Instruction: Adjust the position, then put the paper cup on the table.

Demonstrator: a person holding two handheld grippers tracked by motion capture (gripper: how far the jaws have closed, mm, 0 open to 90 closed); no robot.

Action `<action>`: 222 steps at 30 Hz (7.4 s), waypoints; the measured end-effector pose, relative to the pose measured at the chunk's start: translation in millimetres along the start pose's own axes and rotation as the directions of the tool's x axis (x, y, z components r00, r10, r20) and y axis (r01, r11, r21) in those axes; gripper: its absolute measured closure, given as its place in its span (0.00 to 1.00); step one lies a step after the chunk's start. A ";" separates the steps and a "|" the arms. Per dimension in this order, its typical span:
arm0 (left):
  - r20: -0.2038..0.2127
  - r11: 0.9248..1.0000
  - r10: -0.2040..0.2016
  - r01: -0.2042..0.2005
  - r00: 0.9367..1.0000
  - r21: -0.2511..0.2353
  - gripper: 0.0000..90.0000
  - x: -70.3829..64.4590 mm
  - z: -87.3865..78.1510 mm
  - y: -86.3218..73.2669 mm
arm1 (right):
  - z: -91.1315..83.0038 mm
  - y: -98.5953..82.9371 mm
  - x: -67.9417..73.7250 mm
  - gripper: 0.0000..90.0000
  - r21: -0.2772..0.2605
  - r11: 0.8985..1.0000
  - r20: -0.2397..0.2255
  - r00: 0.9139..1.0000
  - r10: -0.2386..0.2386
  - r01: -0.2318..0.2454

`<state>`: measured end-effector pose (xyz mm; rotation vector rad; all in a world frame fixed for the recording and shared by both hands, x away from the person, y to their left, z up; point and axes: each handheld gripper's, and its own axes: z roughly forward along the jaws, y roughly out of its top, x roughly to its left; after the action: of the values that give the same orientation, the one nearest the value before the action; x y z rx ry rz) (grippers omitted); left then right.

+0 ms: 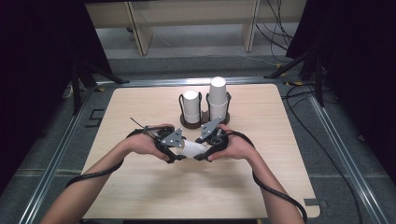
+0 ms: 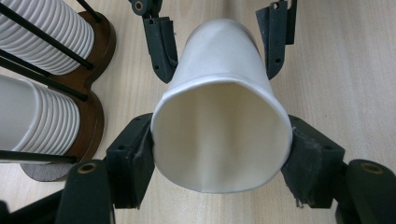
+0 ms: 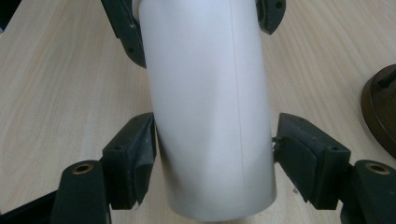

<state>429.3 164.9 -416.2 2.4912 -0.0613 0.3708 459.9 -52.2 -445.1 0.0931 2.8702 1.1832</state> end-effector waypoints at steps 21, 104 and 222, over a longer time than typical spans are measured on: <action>0.006 1.000 0.010 -0.010 1.000 -0.008 0.35 -0.5 -0.1 3.8 | 6.1 0.4 3.0 0.36 0.031 0.998 -0.038 0.998 0.051 -0.050; -0.153 0.944 -0.215 0.165 0.965 -0.286 0.13 1.4 -14.8 -8.6 | -9.5 -36.5 22.1 0.41 -0.222 0.969 0.232 0.959 0.160 -0.108; -0.321 0.740 -0.640 0.450 0.698 -0.500 0.14 -42.0 10.9 -79.9 | -65.0 -124.8 -15.9 0.38 -0.482 0.754 0.633 0.417 0.652 -0.446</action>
<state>402.1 221.6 -481.9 1.8335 0.7500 0.6230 467.0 -187.4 -486.9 1.3088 1.8862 1.1258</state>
